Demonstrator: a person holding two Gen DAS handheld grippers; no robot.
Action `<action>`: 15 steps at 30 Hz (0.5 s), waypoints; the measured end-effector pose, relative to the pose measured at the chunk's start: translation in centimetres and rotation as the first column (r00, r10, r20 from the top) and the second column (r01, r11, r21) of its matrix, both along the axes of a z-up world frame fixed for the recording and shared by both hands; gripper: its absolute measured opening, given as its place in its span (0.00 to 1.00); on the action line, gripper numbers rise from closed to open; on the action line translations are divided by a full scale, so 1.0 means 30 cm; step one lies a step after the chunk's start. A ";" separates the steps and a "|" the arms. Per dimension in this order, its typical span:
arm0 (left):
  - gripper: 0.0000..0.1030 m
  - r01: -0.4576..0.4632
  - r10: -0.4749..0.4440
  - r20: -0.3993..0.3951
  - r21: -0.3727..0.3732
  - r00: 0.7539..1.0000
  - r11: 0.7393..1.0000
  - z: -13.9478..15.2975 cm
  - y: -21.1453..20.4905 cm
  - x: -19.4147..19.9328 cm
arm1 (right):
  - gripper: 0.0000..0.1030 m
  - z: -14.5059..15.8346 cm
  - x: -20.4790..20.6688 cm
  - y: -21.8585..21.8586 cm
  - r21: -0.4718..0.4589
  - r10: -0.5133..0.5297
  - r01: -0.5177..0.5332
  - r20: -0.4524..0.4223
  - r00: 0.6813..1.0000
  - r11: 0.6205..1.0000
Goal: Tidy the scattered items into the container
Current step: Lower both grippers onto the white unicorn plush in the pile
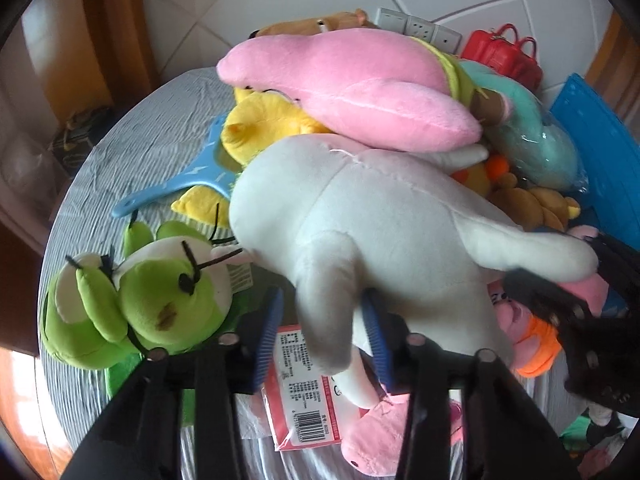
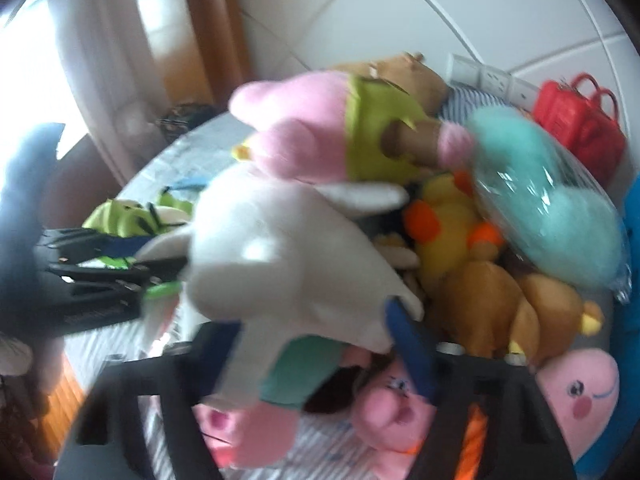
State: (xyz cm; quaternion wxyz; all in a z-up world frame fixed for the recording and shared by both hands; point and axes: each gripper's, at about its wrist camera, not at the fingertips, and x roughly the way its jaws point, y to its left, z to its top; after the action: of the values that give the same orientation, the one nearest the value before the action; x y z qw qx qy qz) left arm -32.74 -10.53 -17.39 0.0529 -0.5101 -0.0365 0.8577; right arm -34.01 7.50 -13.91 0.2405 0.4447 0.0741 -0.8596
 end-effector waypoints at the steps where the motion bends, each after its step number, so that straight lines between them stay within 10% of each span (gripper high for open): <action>1: 0.29 0.007 -0.007 -0.004 0.004 1.000 1.000 0.002 0.001 0.001 | 0.44 0.000 -0.003 -0.014 -0.007 0.008 -0.008 -0.001 1.000 1.000; 4: 0.24 0.022 -0.022 -0.013 0.005 1.000 1.000 0.006 -0.005 0.006 | 0.23 -0.012 -0.016 -0.054 -0.029 0.026 -0.026 0.010 1.000 0.999; 15: 0.24 0.046 -0.045 -0.021 0.023 0.999 0.999 -0.026 -0.014 -0.006 | 0.37 -0.044 -0.047 -0.071 -0.067 0.000 0.000 -0.005 1.000 0.998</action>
State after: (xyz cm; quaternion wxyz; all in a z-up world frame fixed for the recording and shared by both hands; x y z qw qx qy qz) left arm -32.91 -10.94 -18.16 0.0786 -0.5015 -0.0343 0.8609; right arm -35.41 5.38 -15.22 0.2550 0.4341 0.0459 -0.8628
